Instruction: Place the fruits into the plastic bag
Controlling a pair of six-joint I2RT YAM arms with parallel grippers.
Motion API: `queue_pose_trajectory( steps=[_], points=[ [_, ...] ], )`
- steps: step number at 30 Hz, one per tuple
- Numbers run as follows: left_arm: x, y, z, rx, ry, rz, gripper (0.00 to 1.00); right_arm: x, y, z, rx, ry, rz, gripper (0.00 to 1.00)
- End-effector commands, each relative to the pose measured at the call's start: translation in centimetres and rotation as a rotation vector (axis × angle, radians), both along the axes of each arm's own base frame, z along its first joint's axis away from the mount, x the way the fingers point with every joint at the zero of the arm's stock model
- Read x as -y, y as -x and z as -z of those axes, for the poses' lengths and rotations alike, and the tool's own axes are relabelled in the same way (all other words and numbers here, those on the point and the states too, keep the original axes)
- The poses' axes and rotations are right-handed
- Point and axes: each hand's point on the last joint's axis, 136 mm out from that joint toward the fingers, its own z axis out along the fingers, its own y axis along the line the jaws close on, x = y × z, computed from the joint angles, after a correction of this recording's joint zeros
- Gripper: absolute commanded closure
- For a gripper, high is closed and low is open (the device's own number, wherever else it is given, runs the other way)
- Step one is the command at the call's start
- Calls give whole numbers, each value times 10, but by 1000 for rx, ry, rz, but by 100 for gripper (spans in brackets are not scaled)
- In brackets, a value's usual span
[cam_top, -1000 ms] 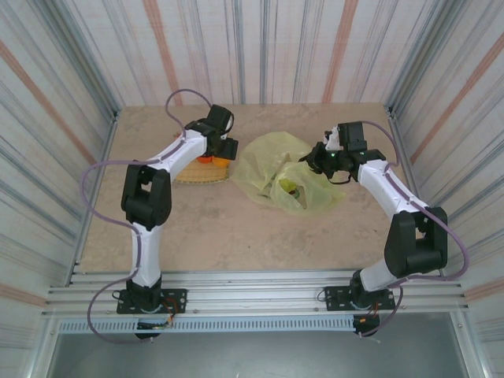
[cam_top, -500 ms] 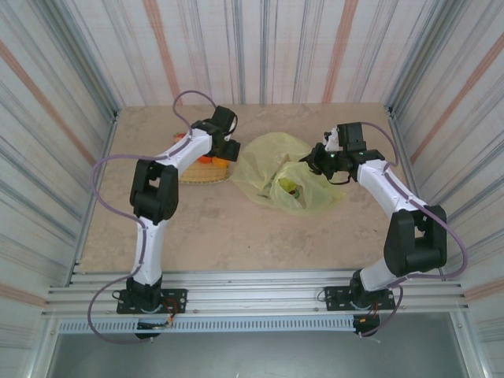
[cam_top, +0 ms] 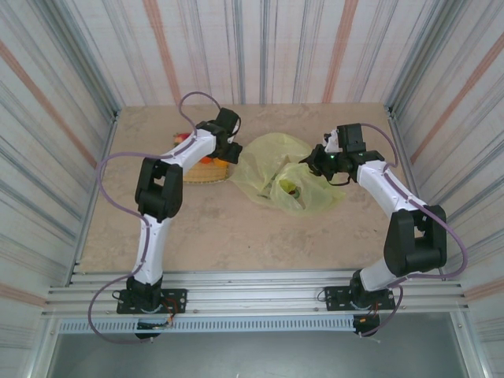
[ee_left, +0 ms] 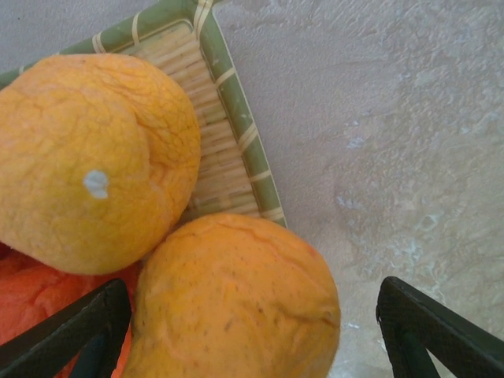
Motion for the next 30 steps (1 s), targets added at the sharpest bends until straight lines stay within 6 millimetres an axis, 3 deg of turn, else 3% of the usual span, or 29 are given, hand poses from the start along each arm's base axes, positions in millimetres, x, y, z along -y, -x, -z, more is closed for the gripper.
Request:
queue_pose_trajectory(
  steps=[1,9,15,23,30],
  points=[
    [-1,2,5,-20,-50,21,14,2,2,0,6,-5,-7,100],
    [-2,2,10,-22,-60,19,19,1,3,1,3,-8,-7,100],
    [-3,1,-2,-1,-51,16,29,1,3,2,0,-9,-7,100],
    [1,22,-43,40,64,-4,33,1,1,-1,7,-13,-9,100],
    [8,82,-105,109,299,-3,36,1,0,-4,12,-15,-6,100]
  ],
)
